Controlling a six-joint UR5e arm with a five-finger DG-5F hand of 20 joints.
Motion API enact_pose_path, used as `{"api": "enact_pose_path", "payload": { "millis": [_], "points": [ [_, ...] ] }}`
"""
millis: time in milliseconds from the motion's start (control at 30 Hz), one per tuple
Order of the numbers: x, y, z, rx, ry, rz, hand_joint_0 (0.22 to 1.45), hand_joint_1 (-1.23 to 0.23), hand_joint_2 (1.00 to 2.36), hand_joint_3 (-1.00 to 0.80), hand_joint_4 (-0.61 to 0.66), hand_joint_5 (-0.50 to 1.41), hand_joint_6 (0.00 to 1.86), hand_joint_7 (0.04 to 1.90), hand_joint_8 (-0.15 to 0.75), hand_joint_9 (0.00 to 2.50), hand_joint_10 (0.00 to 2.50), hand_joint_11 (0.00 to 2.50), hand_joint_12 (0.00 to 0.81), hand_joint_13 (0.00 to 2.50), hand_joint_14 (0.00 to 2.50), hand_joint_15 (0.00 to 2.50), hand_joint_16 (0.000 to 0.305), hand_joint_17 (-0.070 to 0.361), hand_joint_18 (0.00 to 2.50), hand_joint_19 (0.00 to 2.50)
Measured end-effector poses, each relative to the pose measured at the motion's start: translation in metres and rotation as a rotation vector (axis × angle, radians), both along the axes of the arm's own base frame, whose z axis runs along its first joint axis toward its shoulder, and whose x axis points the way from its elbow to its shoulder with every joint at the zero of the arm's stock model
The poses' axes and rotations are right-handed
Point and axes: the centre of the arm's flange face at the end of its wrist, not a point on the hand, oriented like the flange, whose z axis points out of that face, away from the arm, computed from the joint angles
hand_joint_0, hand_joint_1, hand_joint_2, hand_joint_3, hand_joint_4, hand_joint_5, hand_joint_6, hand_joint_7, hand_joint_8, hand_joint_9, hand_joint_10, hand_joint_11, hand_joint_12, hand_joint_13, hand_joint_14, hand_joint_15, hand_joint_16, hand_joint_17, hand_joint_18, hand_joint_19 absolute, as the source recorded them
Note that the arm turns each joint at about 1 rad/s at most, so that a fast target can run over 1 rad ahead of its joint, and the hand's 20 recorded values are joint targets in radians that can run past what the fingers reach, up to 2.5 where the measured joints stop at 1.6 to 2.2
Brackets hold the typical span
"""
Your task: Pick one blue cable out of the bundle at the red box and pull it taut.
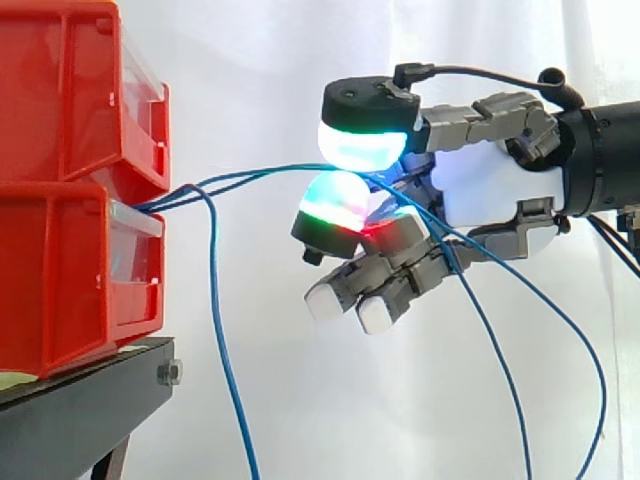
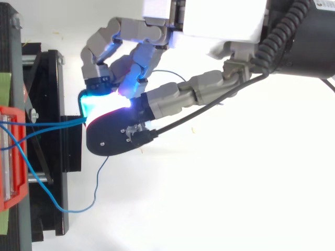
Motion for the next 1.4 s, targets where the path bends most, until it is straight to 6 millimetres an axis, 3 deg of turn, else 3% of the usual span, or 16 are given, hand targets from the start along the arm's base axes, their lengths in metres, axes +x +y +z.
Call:
{"api": "enact_pose_path", "payload": {
  "millis": [467,600,933,1133,1200,1233,1333,1400],
  "points": [
    [0.0,0.0001,0.0,-0.001,0.0,0.0,0.75,-0.91,1.01,-0.34,0.05,-0.16,0.93,1.09,0.358,1.07,0.02,1.2,0.36,0.66,0.01,0.37,0.05,0.113,0.66,0.4],
    [0.0001,0.0007,-0.0001,-0.002,0.0,0.001,0.8,-0.92,1.01,-0.38,-0.04,-0.17,0.94,1.14,0.348,1.07,0.02,1.19,0.361,0.65,0.01,0.37,0.049,0.111,0.65,0.4],
    [0.0002,0.0012,-0.0001,-0.002,0.0,0.002,0.84,-0.94,1.0,-0.49,-0.01,-0.17,0.94,1.13,0.343,1.06,0.02,1.19,0.353,0.65,0.01,0.36,0.049,0.109,0.64,0.4],
    [0.0002,0.0012,-0.0001,-0.002,0.0,0.002,0.76,-0.97,1.0,-0.5,0.1,-0.17,0.94,1.02,0.343,1.05,0.02,1.19,0.356,0.65,0.01,0.35,0.049,0.109,0.67,0.37],
    [0.0002,0.0012,-0.0001,-0.002,0.0,0.002,0.65,-0.97,1.0,-0.5,0.12,-0.17,0.93,1.02,0.35,1.03,0.02,1.17,0.362,0.64,0.01,0.36,0.049,0.11,0.66,0.4],
    [0.0001,0.0012,-0.0001,-0.002,0.0,0.002,0.65,-0.97,1.0,-0.5,0.12,-0.17,0.93,1.02,0.349,1.03,0.02,1.17,0.362,0.64,0.01,0.37,0.049,0.11,0.66,0.4],
    [0.0002,0.0012,0.0,-0.002,0.0,0.002,0.55,-0.94,1.0,-0.5,0.14,-0.16,0.92,1.05,0.365,1.06,0.02,1.17,0.372,0.65,0.01,0.38,0.051,0.116,0.66,0.43],
    [0.0002,0.0012,0.0,-0.002,0.0,0.002,0.48,-0.83,1.0,-0.5,0.16,-0.15,0.92,1.04,0.395,1.09,0.01,1.17,0.391,0.66,0.01,0.38,0.056,0.127,0.68,0.43]
  ]
}}
